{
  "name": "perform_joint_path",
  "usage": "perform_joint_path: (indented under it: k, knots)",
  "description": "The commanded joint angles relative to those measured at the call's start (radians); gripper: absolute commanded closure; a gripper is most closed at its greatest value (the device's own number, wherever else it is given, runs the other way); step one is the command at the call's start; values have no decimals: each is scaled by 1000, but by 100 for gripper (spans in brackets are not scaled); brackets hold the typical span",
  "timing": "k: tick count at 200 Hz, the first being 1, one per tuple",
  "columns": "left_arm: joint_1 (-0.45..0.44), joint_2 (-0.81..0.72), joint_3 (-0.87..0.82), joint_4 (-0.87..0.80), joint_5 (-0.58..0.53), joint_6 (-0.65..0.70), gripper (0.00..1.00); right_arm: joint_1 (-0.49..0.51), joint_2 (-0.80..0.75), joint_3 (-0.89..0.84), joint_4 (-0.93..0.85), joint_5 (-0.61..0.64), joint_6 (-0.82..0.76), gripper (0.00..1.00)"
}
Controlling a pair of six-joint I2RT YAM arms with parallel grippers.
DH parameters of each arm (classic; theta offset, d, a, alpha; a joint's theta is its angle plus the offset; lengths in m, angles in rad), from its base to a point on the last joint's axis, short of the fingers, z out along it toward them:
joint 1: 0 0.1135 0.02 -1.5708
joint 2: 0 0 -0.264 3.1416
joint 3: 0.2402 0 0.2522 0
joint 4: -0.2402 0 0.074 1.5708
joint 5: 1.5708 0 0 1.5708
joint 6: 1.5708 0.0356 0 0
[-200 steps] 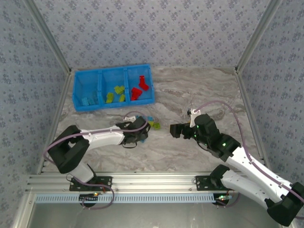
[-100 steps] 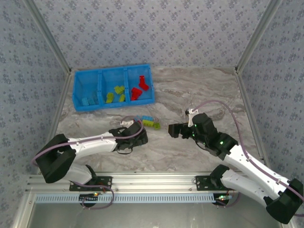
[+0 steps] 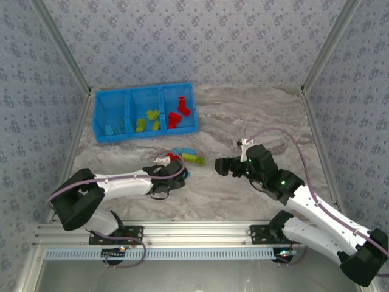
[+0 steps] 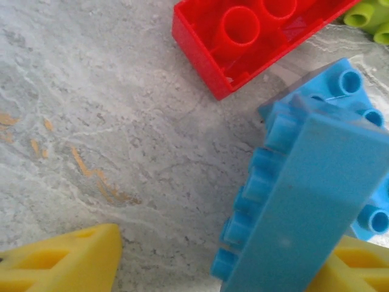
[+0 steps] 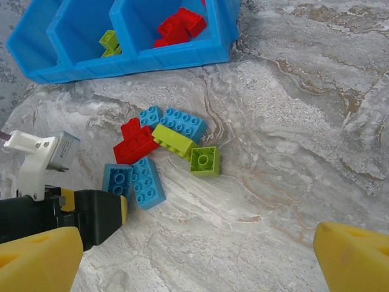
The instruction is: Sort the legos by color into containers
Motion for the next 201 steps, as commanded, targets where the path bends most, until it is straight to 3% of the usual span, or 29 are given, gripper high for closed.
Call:
perform_joint_path:
  k: [1, 42, 65, 97, 123, 145, 165, 201]
  knots:
    - [7, -3, -38, -13, 18, 5, 37, -4, -1, -12, 20, -8, 20, 0]
    - [44, 3, -33, 35, 106, 83, 69, -4, 13, -4, 33, -17, 21, 0]
    - [61, -19, -25, 39, 128, 110, 81, -2, 17, 4, 26, -43, 14, 0]
    - [79, -139, 14, -10, 120, 167, 86, 47, 55, 16, 88, -231, -63, 0]
    - [134, -277, 85, -105, 56, 247, 87, 143, 135, 73, 72, -262, -127, 0]
    - [241, -349, 164, -149, 17, 348, 87, 171, 172, 105, 72, -238, -140, 0]
    - [394, -353, 245, -141, 7, 437, 87, 172, 167, 115, 70, -184, -137, 0]
    - [715, -187, 368, -33, 25, 498, 87, 173, 118, 112, 33, -144, -119, 0]
